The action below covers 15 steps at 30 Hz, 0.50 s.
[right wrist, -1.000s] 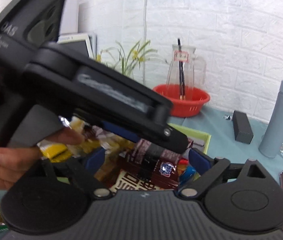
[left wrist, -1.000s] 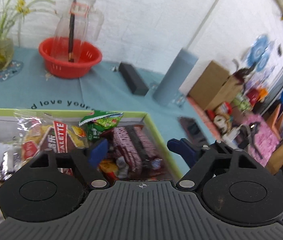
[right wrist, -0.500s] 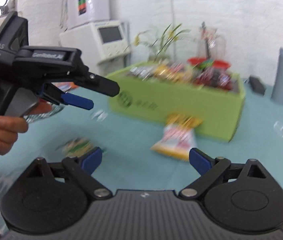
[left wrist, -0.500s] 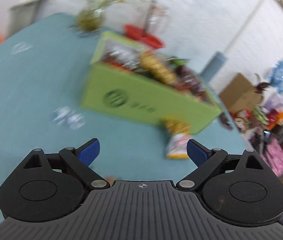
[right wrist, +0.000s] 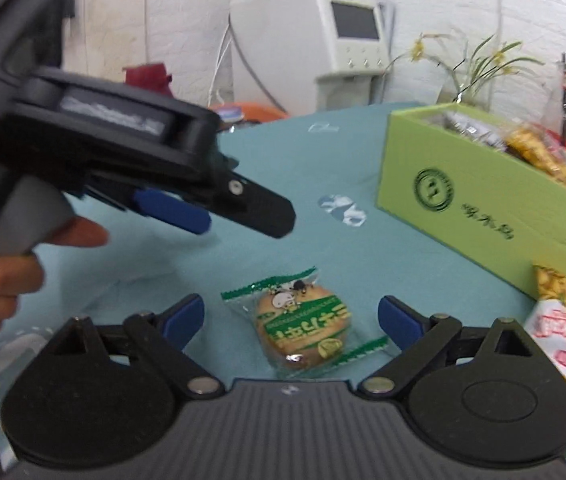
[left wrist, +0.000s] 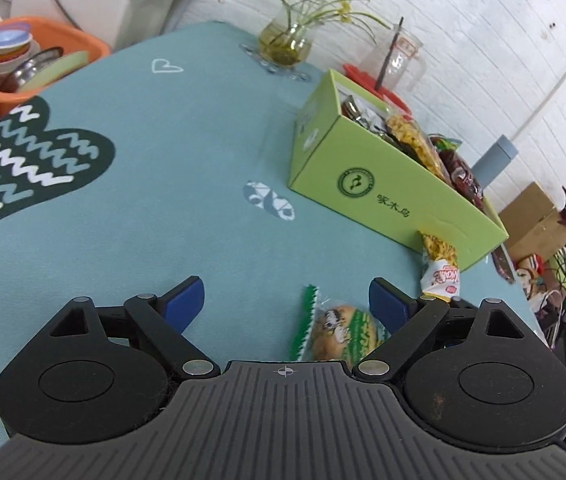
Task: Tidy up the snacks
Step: 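Lower the left tool onto the round cookie in green wrapper and grasp it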
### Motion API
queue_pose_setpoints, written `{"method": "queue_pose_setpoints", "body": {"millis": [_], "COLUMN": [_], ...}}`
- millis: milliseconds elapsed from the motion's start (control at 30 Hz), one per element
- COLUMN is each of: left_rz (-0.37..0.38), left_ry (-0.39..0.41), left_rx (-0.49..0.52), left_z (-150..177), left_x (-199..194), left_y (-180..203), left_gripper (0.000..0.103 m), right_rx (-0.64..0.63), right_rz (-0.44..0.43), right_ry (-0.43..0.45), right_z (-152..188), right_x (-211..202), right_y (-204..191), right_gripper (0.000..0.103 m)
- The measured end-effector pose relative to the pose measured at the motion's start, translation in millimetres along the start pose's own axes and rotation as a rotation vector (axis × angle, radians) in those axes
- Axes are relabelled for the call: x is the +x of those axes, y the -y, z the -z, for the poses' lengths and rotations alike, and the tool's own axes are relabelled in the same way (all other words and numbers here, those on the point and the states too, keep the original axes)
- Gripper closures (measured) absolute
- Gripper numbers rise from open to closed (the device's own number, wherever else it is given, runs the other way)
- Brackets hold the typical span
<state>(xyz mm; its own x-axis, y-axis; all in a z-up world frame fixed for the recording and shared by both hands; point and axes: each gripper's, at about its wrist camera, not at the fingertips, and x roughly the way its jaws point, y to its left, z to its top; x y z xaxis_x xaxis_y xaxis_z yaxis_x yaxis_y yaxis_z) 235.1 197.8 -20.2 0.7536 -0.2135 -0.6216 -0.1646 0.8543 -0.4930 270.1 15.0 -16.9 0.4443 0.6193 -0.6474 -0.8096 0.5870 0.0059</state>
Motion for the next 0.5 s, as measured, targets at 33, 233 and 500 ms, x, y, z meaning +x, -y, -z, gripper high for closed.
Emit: {"method": "queue_pose_setpoints", "body": {"millis": [33,233,500], "left_rz": [0.009,0.056,0.044], "left_ry": [-0.005,-0.036,-0.099], "left_rx": [-0.008,0.007,0.111], "left_z": [1,6,15], "left_x": [-1,7,25], "left_y": [-3,-2,33], "left_gripper": [0.025,0.025,0.028], "right_rx": [0.006,0.1,0.145], "right_rz": [0.01,0.033,0.078], "right_ry": [-0.008,0.038,0.034], "right_z": [1,11,9], "right_x": [1,-22,-11], "right_y": [-3,-19,-12], "right_gripper": [0.007,0.007,0.007]}}
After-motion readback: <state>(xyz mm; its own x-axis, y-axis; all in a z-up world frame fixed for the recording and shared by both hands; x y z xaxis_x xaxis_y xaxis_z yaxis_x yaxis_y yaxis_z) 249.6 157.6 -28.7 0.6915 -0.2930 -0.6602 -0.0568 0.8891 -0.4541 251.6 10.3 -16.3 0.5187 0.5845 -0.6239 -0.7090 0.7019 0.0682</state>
